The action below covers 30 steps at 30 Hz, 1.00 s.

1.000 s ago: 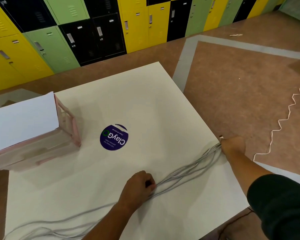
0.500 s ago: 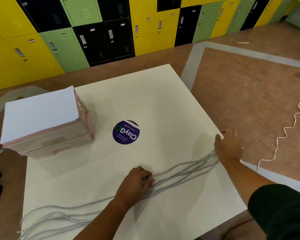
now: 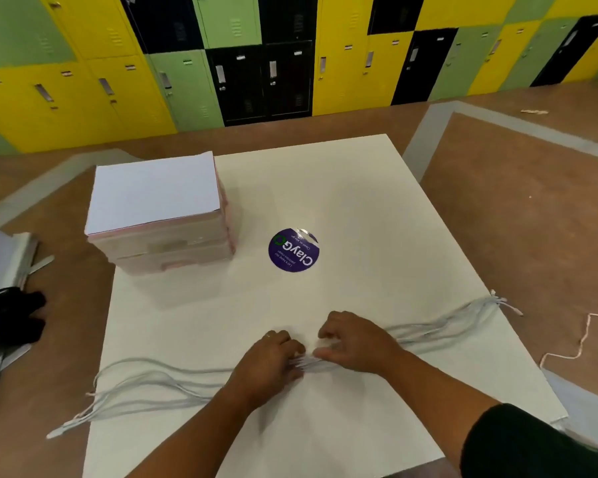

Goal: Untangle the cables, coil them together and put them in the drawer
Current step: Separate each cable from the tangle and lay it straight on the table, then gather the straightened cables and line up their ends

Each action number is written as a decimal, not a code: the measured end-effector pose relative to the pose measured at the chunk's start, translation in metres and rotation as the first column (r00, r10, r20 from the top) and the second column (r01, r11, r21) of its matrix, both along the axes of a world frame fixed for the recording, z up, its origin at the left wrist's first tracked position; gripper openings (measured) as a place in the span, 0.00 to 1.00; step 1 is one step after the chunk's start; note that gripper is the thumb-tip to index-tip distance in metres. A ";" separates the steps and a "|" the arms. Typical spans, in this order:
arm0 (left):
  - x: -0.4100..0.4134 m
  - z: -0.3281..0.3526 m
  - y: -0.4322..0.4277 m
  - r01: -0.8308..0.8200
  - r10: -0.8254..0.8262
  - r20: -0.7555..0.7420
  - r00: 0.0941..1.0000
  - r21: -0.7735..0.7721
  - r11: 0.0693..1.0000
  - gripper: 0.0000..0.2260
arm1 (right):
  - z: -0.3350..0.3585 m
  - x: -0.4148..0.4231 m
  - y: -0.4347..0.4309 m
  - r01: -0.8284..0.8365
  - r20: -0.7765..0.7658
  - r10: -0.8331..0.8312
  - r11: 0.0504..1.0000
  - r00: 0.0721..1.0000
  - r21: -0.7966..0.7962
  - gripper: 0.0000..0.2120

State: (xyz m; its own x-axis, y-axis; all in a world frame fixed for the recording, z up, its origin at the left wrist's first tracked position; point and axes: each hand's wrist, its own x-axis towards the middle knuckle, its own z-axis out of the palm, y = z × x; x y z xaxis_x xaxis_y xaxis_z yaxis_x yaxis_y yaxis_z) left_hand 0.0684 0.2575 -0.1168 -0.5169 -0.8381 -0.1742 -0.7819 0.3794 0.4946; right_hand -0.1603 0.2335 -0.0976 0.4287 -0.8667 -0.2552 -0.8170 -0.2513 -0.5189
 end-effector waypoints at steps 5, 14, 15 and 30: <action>0.003 0.001 -0.001 -0.082 0.082 0.008 0.997 -0.040 0.996 0.09 | -0.002 0.012 0.004 -0.181 -0.122 0.178 0.983 0.976 -0.012 0.23; 0.020 0.001 0.009 -0.144 0.150 0.074 0.986 -0.085 0.986 0.11 | 0.001 0.015 0.002 -0.137 -0.113 0.138 0.990 0.984 0.010 0.05; 0.028 0.001 0.009 -0.168 0.177 0.087 0.980 -0.093 0.981 0.10 | 0.004 0.013 -0.002 -0.097 -0.083 0.098 0.995 0.992 0.015 0.04; 0.049 0.021 0.002 -0.336 0.342 0.077 0.937 -0.079 0.938 0.14 | 0.007 0.039 -0.024 -0.166 -0.217 0.146 0.983 0.965 -0.077 0.23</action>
State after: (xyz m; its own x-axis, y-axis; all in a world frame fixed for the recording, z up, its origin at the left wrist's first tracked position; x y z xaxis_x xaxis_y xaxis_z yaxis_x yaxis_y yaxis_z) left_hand 0.1176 0.2597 -0.0959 -0.1850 -0.9717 -0.1471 -0.9088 0.1123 0.4018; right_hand -0.1215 0.2098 -0.0909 0.5061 -0.8175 -0.2751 -0.8518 -0.4236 -0.3081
